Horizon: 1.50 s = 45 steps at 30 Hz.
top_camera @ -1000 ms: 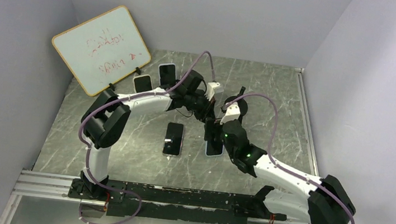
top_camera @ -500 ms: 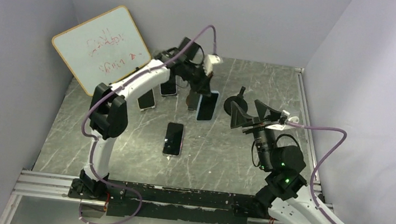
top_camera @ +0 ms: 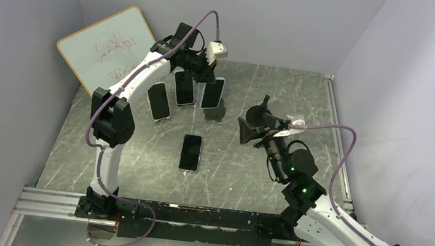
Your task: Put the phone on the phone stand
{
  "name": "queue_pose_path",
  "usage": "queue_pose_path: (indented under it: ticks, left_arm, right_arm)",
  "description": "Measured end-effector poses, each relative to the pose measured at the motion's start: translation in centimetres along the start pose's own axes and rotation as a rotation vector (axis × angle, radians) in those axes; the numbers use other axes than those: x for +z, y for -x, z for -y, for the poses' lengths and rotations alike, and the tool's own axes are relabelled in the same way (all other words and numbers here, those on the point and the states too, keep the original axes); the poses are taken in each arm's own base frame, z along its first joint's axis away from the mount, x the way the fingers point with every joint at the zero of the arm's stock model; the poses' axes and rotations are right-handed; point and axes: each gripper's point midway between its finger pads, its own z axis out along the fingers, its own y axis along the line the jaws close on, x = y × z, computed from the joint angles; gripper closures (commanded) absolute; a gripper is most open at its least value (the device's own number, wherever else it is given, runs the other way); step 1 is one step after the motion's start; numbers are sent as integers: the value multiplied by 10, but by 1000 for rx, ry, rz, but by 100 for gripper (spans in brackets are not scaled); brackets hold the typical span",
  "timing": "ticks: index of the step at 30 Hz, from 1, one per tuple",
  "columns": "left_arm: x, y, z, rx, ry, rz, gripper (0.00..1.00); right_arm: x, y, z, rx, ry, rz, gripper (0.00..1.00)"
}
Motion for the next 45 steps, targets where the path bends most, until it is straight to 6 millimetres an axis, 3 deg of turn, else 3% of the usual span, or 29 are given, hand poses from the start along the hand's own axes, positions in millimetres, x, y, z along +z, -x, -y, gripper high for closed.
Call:
queue_pose_path:
  ticks: [4, 12, 24, 45]
  left_arm:
    - [2, 14, 3, 63, -29, 37, 95]
    - [6, 16, 9, 122, -107, 60, 95]
    - [25, -10, 6, 77, -197, 56, 95]
    - [41, -29, 4, 43, -237, 69, 95]
  right_arm:
    - [3, -8, -3, -7, 11, -24, 0]
    - [6, -19, -5, -11, 22, -53, 0]
    - [10, -32, -8, -22, 41, -75, 0]
    - [12, -42, -12, -47, 63, -100, 0]
